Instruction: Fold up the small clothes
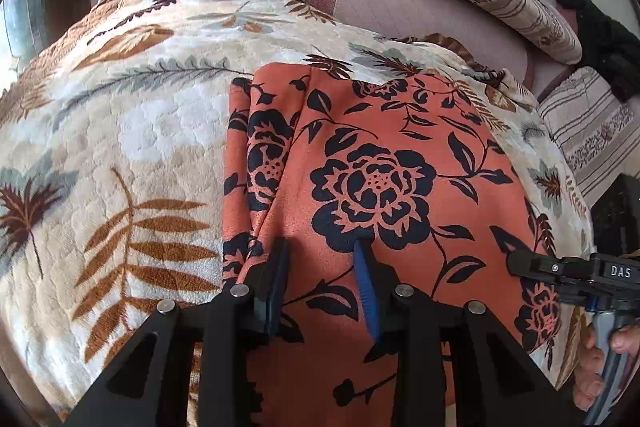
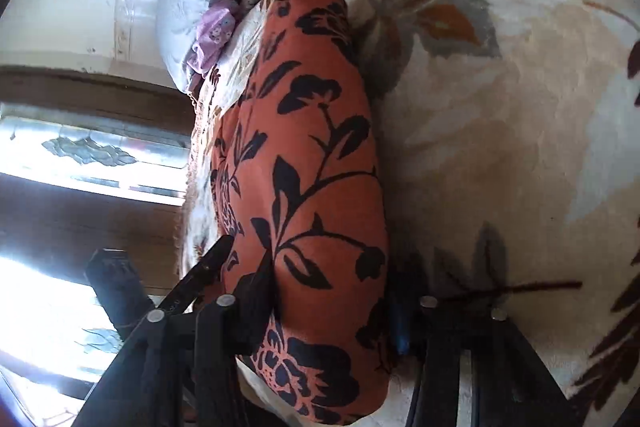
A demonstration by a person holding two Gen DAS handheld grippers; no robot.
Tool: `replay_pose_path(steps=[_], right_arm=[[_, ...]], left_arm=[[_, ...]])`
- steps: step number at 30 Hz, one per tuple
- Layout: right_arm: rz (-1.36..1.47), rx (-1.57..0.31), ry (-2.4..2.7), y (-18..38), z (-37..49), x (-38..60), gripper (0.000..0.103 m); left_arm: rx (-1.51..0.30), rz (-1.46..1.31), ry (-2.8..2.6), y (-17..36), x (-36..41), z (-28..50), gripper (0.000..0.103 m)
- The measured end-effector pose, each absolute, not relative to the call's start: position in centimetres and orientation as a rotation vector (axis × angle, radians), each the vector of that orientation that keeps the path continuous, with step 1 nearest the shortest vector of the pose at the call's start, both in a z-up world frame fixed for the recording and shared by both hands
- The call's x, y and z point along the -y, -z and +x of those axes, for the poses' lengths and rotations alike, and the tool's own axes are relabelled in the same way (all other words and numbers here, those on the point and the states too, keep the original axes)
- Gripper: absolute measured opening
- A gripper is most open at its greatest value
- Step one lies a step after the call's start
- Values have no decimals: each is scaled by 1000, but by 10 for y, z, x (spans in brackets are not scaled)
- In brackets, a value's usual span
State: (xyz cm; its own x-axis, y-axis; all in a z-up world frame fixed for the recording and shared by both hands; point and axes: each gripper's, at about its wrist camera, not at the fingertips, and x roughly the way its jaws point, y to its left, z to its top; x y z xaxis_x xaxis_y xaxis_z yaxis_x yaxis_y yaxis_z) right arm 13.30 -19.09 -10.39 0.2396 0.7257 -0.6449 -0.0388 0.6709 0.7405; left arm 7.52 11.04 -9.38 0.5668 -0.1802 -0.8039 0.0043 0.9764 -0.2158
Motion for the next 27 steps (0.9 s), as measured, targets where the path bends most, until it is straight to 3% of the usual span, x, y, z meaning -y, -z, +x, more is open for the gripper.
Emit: replay_pose_path(steps=[4, 7, 8, 14, 18, 19, 20, 21, 23, 25, 27], right_arm=[[412, -1136, -519, 75, 110, 167, 41], [690, -1215, -522, 116, 119, 194, 50], [724, -1213, -537, 113, 118, 198, 61], [862, -1154, -571, 90, 127, 220, 76], [912, -1225, -563, 113, 159, 212, 74], [882, -1237, -569, 115, 163, 204, 49], [794, -1230, -558, 109, 163, 195, 39], [674, -1185, -524, 94, 155, 188, 36], [385, -1081, -455, 60, 133, 164, 34], [275, -1069, -431, 62, 122, 153, 35], [477, -1146, -439, 91, 136, 176, 51]], left_arm=[[-955, -206, 113, 95, -114, 76, 34], [-950, -175, 111, 93, -111, 76, 34], [-946, -176, 111, 93, -111, 76, 34], [-948, -207, 102, 93, -112, 76, 34], [-945, -213, 107, 93, -114, 75, 34], [-946, -217, 108, 93, -115, 75, 34], [-946, -224, 111, 94, -116, 75, 34], [-946, -228, 111, 93, -117, 75, 34], [-947, -230, 108, 94, -117, 75, 34], [-950, -227, 108, 94, -116, 77, 34], [-946, -202, 104, 94, -112, 77, 34]])
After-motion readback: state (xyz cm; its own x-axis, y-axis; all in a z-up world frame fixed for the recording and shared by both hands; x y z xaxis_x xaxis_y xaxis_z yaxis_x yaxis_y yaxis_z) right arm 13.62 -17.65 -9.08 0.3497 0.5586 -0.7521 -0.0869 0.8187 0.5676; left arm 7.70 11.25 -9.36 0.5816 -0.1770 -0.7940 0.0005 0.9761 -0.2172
